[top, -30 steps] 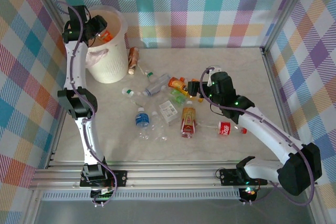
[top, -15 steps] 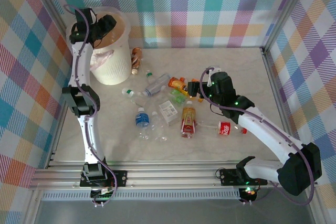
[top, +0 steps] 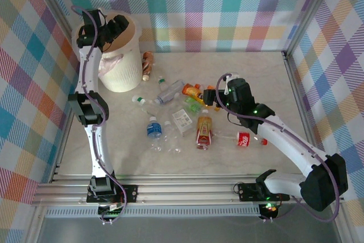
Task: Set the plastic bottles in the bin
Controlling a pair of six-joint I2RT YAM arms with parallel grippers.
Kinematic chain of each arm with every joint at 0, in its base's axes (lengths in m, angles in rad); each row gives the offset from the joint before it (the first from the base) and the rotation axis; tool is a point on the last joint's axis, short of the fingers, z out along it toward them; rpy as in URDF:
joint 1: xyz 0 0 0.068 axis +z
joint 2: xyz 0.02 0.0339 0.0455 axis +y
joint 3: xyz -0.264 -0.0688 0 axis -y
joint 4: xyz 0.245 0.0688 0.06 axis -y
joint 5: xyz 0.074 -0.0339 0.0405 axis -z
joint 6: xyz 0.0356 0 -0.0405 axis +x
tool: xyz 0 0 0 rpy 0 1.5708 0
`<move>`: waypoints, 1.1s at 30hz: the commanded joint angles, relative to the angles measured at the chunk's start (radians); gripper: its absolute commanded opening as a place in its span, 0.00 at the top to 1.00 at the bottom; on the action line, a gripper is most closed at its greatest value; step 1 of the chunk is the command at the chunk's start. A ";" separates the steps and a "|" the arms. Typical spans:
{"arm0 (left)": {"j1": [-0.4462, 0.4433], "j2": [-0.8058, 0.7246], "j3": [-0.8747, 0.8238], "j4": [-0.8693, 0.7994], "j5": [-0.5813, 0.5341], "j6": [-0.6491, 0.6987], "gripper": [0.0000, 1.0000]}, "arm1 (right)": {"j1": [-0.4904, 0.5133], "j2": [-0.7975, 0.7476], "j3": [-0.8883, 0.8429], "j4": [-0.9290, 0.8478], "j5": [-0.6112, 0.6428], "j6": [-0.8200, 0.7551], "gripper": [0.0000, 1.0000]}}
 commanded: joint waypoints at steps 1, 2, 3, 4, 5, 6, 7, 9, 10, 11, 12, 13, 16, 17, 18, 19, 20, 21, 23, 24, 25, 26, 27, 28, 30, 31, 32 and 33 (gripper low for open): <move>-0.012 -0.104 0.006 -0.034 0.009 0.026 0.18 | 0.004 -0.024 -0.020 -0.074 0.044 0.047 0.00; -0.012 -0.116 0.006 -0.041 0.011 0.030 0.17 | 0.003 -0.031 -0.025 -0.102 0.052 0.058 0.00; -0.012 -0.132 0.006 -0.053 0.009 0.033 0.16 | 0.002 -0.038 -0.033 -0.131 0.056 0.072 0.00; -0.013 -0.146 0.005 -0.061 0.006 0.036 0.15 | 0.002 -0.050 -0.042 -0.167 0.067 0.092 0.00; -0.014 -0.160 0.002 -0.066 0.007 0.039 0.15 | 0.001 -0.061 -0.054 -0.197 0.076 0.112 0.00; -0.015 -0.176 -0.006 -0.070 0.006 0.043 0.14 | 0.001 -0.077 -0.069 -0.229 0.082 0.134 0.00; -0.016 -0.194 -0.019 -0.069 0.007 0.044 0.13 | -0.001 -0.094 -0.085 -0.255 0.087 0.163 0.00; -0.020 -0.238 -0.068 -0.053 0.009 0.047 0.11 | -0.002 -0.132 -0.120 -0.297 0.096 0.216 0.00; -0.022 -0.262 -0.105 -0.035 0.009 0.047 0.09 | -0.005 -0.155 -0.138 -0.314 0.103 0.249 0.00; -0.024 -0.291 -0.141 -0.014 0.009 0.047 0.02 | -0.005 -0.176 -0.154 -0.333 0.109 0.283 0.00; -0.027 -0.319 -0.181 0.007 0.008 0.045 0.00 | -0.009 -0.198 -0.170 -0.350 0.112 0.314 0.00; -0.030 -0.354 -0.222 0.028 0.005 0.044 0.00 | -0.014 -0.218 -0.185 -0.366 0.113 0.345 0.00; -0.041 -0.457 -0.350 0.083 -0.011 0.047 0.00 | -0.031 -0.271 -0.217 -0.411 0.103 0.417 0.00; -0.047 -0.490 -0.389 0.103 -0.016 0.048 0.00 | -0.038 -0.286 -0.226 -0.417 0.088 0.430 0.00; -0.051 -0.529 -0.441 0.130 -0.020 0.047 0.00 | -0.048 -0.300 -0.236 -0.424 0.071 0.448 0.00; -0.056 -0.567 -0.492 0.156 -0.022 0.044 0.00 | -0.057 -0.312 -0.247 -0.433 0.056 0.476 0.00; -0.059 -0.601 -0.532 0.177 -0.025 0.041 0.00 | -0.067 -0.321 -0.256 -0.441 0.045 0.506 0.00; -0.063 -0.636 -0.578 0.198 -0.028 0.031 0.00 | -0.080 -0.332 -0.269 -0.453 0.034 0.551 0.00; -0.067 -0.701 -0.670 0.238 -0.024 0.010 0.00 | -0.113 -0.350 -0.301 -0.477 0.008 0.659 0.00; -0.068 -0.735 -0.714 0.255 -0.024 -0.002 0.00 | -0.141 -0.358 -0.322 -0.481 -0.018 0.705 0.00; -0.071 -0.768 -0.759 0.266 -0.025 -0.015 0.00 | -0.176 -0.361 -0.340 -0.485 -0.053 0.743 0.00; -0.071 -0.796 -0.797 0.306 -0.020 -0.024 0.00 | -0.209 -0.357 -0.352 -0.497 -0.083 0.782 0.00; -0.073 -0.830 -0.842 0.330 -0.012 -0.035 0.00 | -0.248 -0.350 -0.361 -0.507 -0.119 0.822 0.00; -0.076 -0.864 -0.888 0.353 -0.003 -0.038 0.00 | -0.284 -0.337 -0.365 -0.519 -0.154 0.852 0.00; -0.079 -0.919 -0.964 0.384 0.012 -0.035 0.00 | -0.318 -0.307 -0.351 -0.558 -0.185 0.903 0.00; -0.079 -0.944 -0.993 0.388 0.016 -0.030 0.00 | -0.322 -0.295 -0.341 -0.570 -0.188 0.911 0.00; -0.079 -0.968 -1.026 0.387 0.018 -0.025 0.00 | -0.325 -0.279 -0.327 -0.581 -0.185 0.922 0.00; -0.079 -0.993 -1.053 0.380 0.017 -0.018 0.00 | -0.326 -0.265 -0.312 -0.597 -0.180 0.935 0.00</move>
